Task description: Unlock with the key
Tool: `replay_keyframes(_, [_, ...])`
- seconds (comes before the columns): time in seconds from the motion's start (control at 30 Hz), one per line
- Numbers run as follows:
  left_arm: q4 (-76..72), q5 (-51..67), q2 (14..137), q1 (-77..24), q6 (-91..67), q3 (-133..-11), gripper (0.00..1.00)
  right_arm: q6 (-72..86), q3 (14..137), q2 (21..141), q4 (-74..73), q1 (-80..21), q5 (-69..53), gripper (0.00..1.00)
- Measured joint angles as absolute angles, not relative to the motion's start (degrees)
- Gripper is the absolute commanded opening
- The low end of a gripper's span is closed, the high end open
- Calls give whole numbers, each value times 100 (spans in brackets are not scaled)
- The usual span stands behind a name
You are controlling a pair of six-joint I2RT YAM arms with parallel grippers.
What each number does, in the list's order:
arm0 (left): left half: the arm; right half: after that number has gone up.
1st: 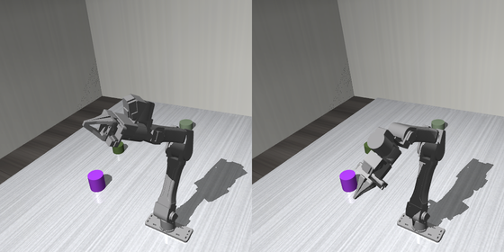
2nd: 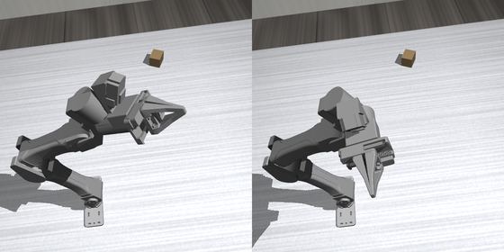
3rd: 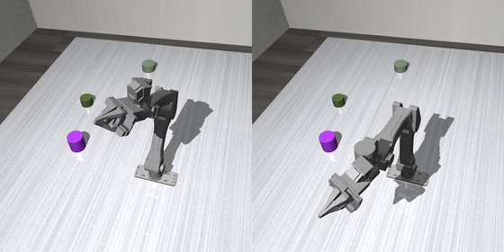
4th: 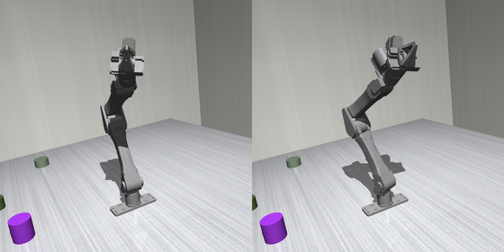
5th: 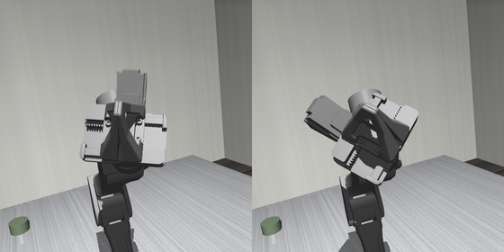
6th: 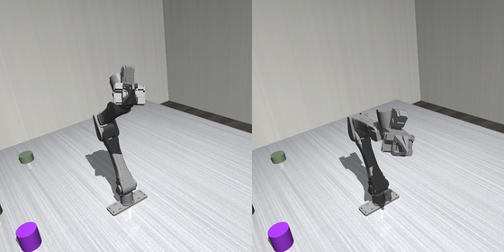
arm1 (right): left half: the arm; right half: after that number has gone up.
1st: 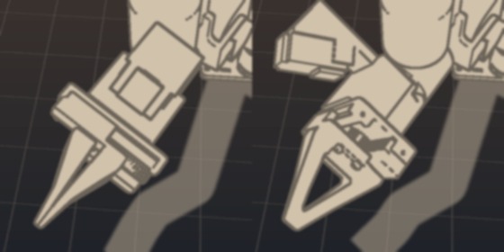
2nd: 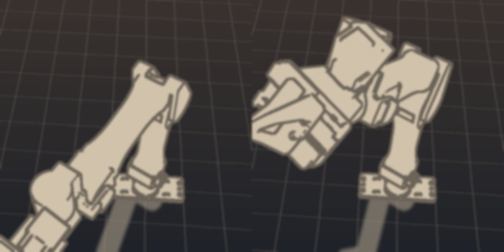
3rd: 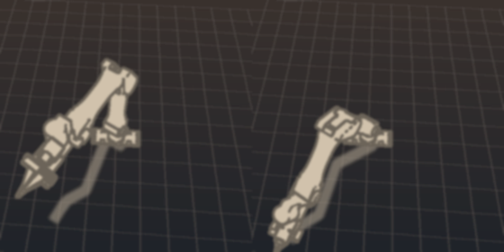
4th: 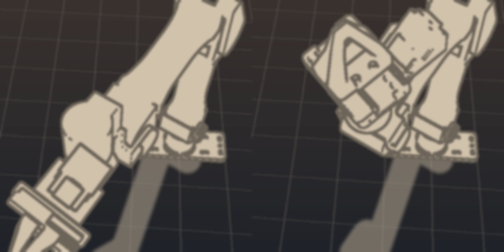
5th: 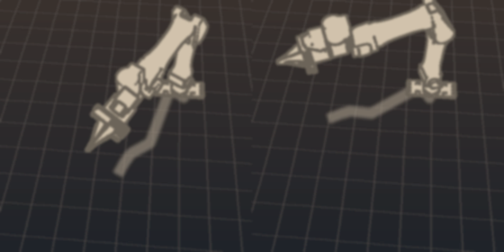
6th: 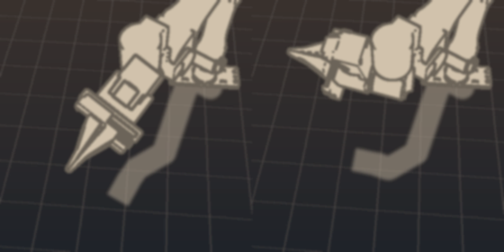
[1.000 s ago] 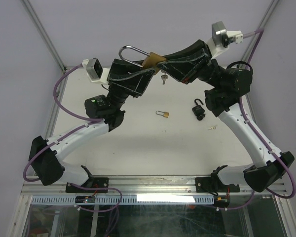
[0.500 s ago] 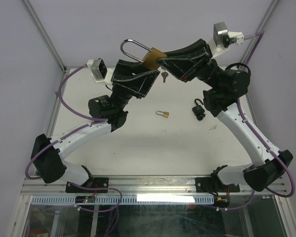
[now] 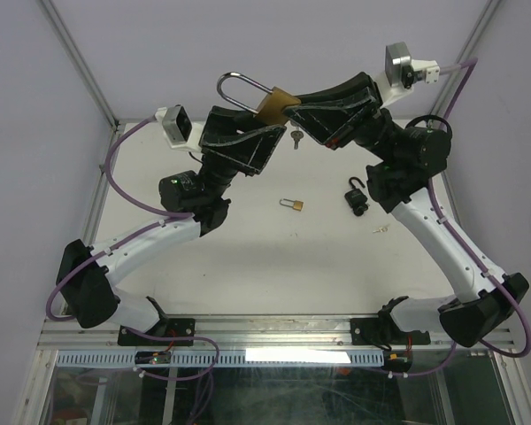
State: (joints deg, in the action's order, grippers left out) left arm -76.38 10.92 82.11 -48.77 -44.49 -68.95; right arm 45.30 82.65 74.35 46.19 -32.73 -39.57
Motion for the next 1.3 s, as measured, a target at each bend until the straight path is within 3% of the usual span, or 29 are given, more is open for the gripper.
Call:
replay_keyframes(0.3, [-7638,1074,8204,-4864,-4401,-6895,27,4462,8261,7356,4488,-3273,-3964,0])
replay_keyframes(0.43, [-7638,1070,8204,-4864,-4399,-6895,27,4464,8261,7330,4486,-3277,-3981,0])
replay_keyframes(0.53, [-7640,1072,8202,-4864,-4397,-6895,35,4464,8259,7328,4484,-3277,-3979,0])
replay_keyframes(0.73, [-7638,1074,8173,-4864,-4383,-6895,31,4447,8189,7275,4453,-3277,-3957,0])
replay_keyframes(0.8, [-7644,1074,8171,-4864,-4383,-6895,24,4445,8189,7258,4425,-3277,-3962,0])
replay_keyframes(0.93, [-7634,1079,8165,-4860,-4364,-6895,0,4434,8189,7234,4383,-3277,-3957,0])
replay_keyframes(1.1, [-7634,1083,8165,-4864,-4287,-6895,0,4427,8189,7234,4370,-3277,-3929,0])
replay_keyframes(1.13, [-7636,1083,8165,-4864,-4278,-6895,0,4429,8182,7231,4370,-3277,-3922,15])
replay_keyframes(1.17, [-7636,1092,8165,-4864,-4272,-6895,0,4427,8156,7216,4372,-3277,-3905,38])
replay_keyframes(1.27, [-7625,1142,8165,-4864,-4252,-6882,0,4390,8038,7113,4318,-3271,-3822,38])
replay_keyframes(1.3, [-7625,1179,8165,-4864,-4248,-6877,0,4377,8009,7063,4244,-3256,-3802,86])
